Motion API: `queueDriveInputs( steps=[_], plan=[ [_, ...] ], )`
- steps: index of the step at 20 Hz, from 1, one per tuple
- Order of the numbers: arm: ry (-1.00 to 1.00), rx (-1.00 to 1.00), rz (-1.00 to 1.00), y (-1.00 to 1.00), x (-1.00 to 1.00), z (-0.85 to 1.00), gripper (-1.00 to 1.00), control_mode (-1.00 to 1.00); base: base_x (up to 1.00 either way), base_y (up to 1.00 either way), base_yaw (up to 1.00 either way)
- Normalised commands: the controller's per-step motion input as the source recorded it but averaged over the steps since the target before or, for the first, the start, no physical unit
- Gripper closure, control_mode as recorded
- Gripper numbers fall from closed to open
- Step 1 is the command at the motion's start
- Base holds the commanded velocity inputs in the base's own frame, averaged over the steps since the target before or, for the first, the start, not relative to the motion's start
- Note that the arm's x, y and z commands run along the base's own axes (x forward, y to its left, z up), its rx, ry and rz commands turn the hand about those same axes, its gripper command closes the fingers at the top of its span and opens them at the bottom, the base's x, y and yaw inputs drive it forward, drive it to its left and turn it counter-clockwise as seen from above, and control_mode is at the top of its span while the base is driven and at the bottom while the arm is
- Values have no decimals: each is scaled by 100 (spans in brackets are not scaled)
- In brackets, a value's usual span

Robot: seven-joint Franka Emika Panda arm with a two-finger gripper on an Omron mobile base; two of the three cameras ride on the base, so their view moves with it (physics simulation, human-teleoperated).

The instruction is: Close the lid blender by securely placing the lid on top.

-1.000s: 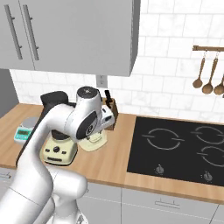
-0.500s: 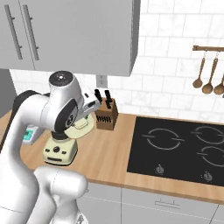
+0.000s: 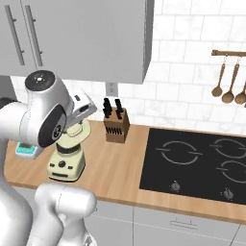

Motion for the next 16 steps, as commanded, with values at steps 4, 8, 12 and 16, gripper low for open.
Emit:
queueDriveInputs(
  steps=[4, 8, 12, 16],
  plan=[
    [-3, 0, 0, 45, -4, 53, 100, -100, 0, 0, 0],
    [0, 0, 0, 54, 0, 39, 100, -100, 0, 0, 0],
    [0, 0, 0, 46, 15, 21, 100, -100, 0, 0, 0],
    [1, 0, 3, 13, 25, 7, 100, -100, 0, 0, 0]
  ],
)
